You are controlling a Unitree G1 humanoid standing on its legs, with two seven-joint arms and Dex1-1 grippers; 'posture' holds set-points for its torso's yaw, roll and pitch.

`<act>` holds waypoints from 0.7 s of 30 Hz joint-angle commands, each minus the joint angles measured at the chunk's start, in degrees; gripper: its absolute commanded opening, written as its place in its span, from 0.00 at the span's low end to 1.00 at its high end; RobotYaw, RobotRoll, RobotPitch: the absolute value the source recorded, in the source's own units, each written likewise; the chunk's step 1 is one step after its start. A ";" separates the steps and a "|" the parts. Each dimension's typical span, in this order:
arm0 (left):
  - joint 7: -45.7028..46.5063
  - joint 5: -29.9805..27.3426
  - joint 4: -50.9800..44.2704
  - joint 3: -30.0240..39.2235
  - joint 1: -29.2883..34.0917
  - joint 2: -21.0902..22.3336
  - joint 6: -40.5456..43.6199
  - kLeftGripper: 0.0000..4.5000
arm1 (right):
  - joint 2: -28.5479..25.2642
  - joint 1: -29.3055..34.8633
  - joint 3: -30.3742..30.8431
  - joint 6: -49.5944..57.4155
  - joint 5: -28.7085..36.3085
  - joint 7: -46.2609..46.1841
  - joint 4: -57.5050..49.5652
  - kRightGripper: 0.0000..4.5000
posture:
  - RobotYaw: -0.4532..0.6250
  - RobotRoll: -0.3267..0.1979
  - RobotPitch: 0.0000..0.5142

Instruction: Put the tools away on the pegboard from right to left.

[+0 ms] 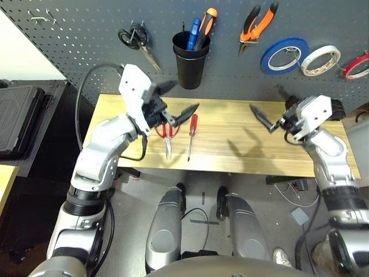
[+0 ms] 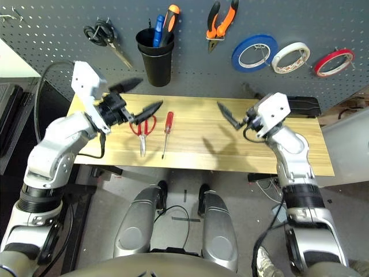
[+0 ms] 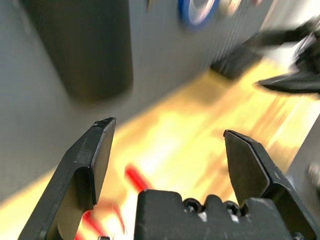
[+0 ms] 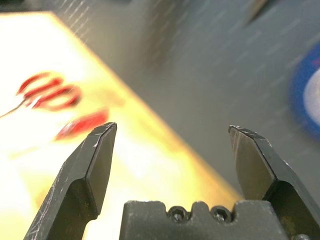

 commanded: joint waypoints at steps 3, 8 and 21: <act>1.79 4.92 2.98 -4.66 1.44 -1.78 1.55 1.00 | -2.02 3.60 2.90 4.31 -2.63 2.52 -2.77 0.99 | 0.62 0.62 0.53; 4.05 7.91 8.41 -7.11 0.72 -6.19 1.12 1.00 | -3.19 5.13 4.56 6.81 -4.26 3.51 -3.75 0.99 | 0.62 0.62 0.54; 11.93 15.27 32.74 -8.59 -10.24 -18.62 2.91 1.00 | -2.83 6.22 7.04 17.40 -9.84 -0.08 -6.29 0.99 | 0.57 0.62 0.59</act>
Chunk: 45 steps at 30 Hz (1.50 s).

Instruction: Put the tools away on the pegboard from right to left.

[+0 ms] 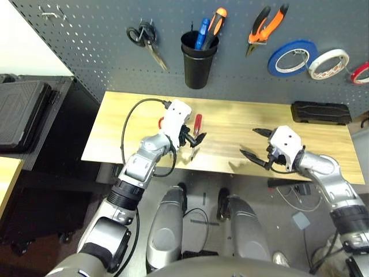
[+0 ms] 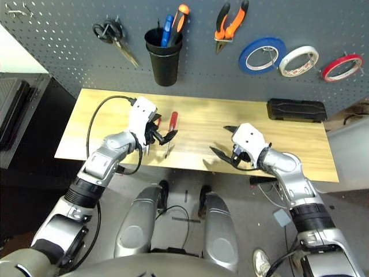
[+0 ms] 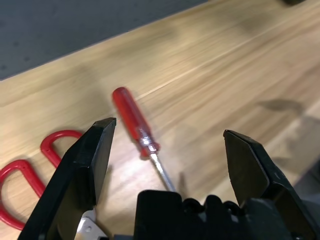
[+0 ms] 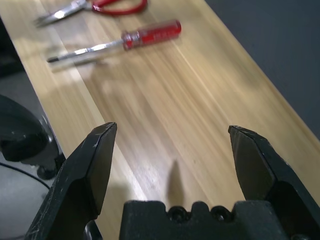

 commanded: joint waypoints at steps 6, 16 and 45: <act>5.08 3.44 14.04 0.80 -5.83 -4.64 -0.26 1.00 | 0.91 3.61 0.44 4.47 -2.70 -4.20 -0.74 0.99 | 0.52 0.62 0.68; 7.17 3.98 28.73 3.20 -10.26 -8.91 -5.56 1.00 | 1.46 9.89 -1.55 9.92 -1.58 -8.18 -9.73 0.99 | 0.45 0.62 0.78; 16.76 3.47 17.54 10.63 -2.73 -13.44 4.25 0.20 | 0.36 3.91 -4.08 8.16 0.73 -6.01 -6.83 1.00 | 0.51 0.62 0.73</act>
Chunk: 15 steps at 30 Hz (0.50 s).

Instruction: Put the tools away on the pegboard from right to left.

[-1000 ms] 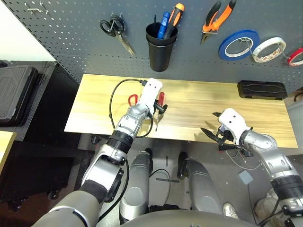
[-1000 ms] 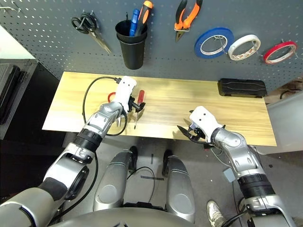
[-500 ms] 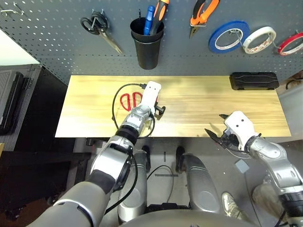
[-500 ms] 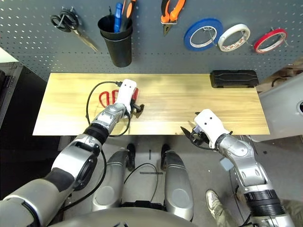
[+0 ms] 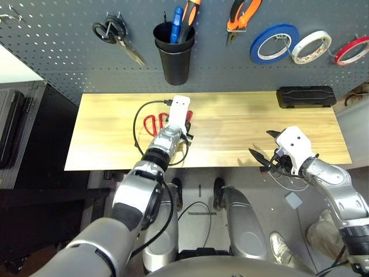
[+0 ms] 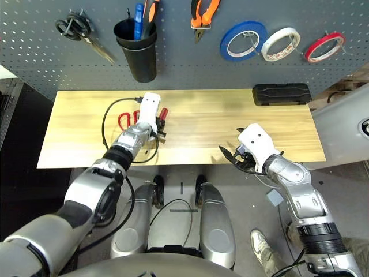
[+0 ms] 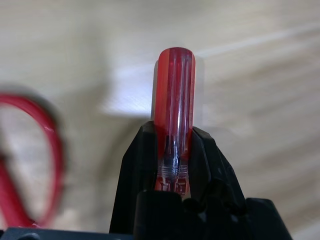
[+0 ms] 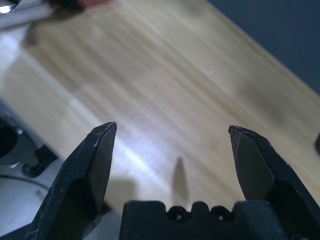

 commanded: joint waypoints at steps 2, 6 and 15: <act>-0.10 0.76 -16.12 -2.32 9.51 0.69 6.54 0.20 | 0.17 -1.70 1.01 -3.03 -0.31 1.33 5.40 1.00 | 0.54 0.62 0.73; -0.05 0.35 -28.38 -2.44 15.64 1.88 8.75 0.20 | 0.67 -4.63 1.69 -5.82 -0.52 2.22 9.89 1.00 | 0.58 0.62 0.71; -0.39 -2.34 -48.05 -0.61 23.81 2.94 9.27 0.20 | 3.58 -10.03 -0.71 -13.35 5.37 6.35 16.61 1.00 | 0.64 0.62 0.65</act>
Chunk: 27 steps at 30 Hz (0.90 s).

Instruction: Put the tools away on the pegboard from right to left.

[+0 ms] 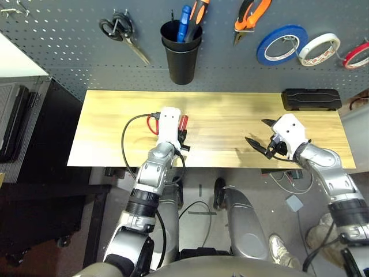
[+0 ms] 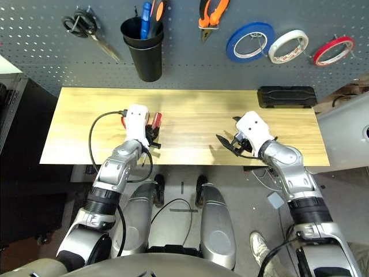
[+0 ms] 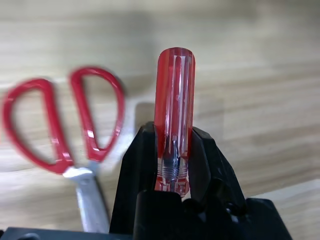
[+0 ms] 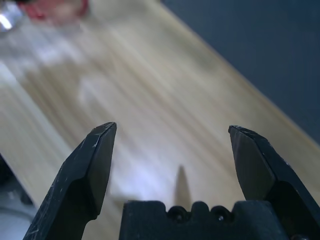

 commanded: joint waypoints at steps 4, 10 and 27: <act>-0.44 -2.66 -11.37 0.97 5.14 -0.15 1.45 0.20 | 0.57 -1.67 -2.34 -4.50 4.36 4.33 5.12 1.00 | 0.67 0.62 0.62; -0.78 -4.61 -16.39 3.12 7.90 1.39 -0.87 0.20 | 0.30 -4.35 -4.95 -4.93 10.36 9.75 6.32 1.00 | 0.69 0.62 0.59; 1.57 -14.73 -27.06 15.98 -5.29 4.16 4.13 0.20 | -6.77 -8.79 -15.57 -0.80 24.40 24.30 4.25 1.00 | 0.68 0.62 0.53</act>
